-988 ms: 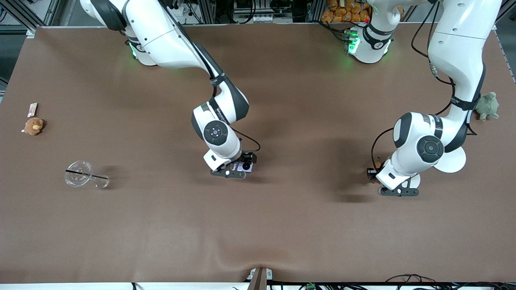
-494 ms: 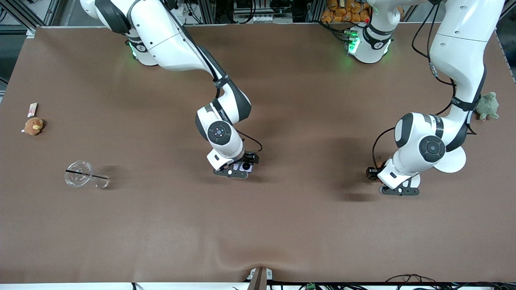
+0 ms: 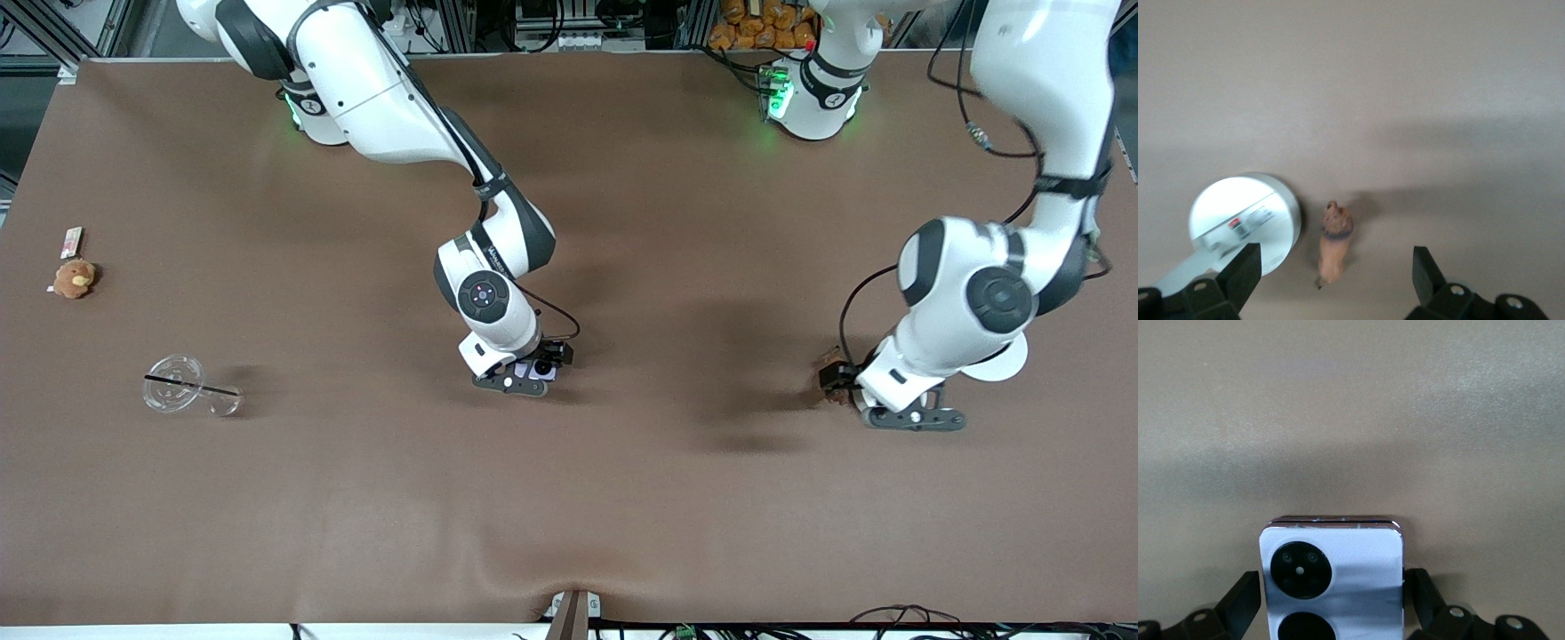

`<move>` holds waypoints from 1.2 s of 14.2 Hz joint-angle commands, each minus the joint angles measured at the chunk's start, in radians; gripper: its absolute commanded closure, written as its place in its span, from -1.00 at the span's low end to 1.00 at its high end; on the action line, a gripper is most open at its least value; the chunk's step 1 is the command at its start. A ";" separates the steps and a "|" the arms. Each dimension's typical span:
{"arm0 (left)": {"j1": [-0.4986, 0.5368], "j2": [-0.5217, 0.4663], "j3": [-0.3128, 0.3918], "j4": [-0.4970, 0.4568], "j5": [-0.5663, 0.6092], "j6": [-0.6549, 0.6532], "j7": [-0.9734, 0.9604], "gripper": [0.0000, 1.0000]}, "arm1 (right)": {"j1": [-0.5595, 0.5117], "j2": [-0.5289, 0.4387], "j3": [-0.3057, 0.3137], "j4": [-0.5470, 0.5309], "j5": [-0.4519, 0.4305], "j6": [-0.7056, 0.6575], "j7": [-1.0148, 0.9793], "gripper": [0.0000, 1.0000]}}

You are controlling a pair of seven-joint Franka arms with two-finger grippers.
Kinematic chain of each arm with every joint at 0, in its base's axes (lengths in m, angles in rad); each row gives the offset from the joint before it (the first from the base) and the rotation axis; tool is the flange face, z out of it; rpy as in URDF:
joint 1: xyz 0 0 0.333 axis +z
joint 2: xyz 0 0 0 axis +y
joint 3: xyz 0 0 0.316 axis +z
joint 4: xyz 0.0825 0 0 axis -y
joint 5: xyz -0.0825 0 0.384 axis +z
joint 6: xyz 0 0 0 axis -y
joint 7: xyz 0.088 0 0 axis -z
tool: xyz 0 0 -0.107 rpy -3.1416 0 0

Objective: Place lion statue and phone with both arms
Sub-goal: 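Grasp the white phone with the right gripper while the left gripper lowers the lion, then release the lion beside the lamp base while the right gripper lifts the phone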

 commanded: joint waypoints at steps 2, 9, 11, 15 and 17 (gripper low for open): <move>0.007 -0.118 -0.019 0.049 -0.015 -0.156 -0.003 -1.00 | 0.026 0.017 -0.006 0.013 0.000 0.012 0.006 -0.33; 0.010 -0.241 -0.016 0.251 -0.017 -0.476 0.006 -1.00 | 0.010 -0.088 -0.066 0.011 -0.005 -0.154 -0.016 0.29; 0.010 -0.245 -0.015 0.297 -0.018 -0.559 0.009 -1.00 | -0.016 -0.162 -0.124 0.011 -0.002 -0.268 -0.071 0.29; 0.013 -0.300 -0.006 0.299 -0.023 -0.598 0.003 -1.00 | -0.196 -0.242 -0.138 0.011 0.000 -0.432 -0.267 0.28; 0.032 -0.313 -0.009 0.299 -0.024 -0.598 0.012 -1.00 | -0.307 -0.244 -0.138 0.010 0.000 -0.474 -0.426 0.28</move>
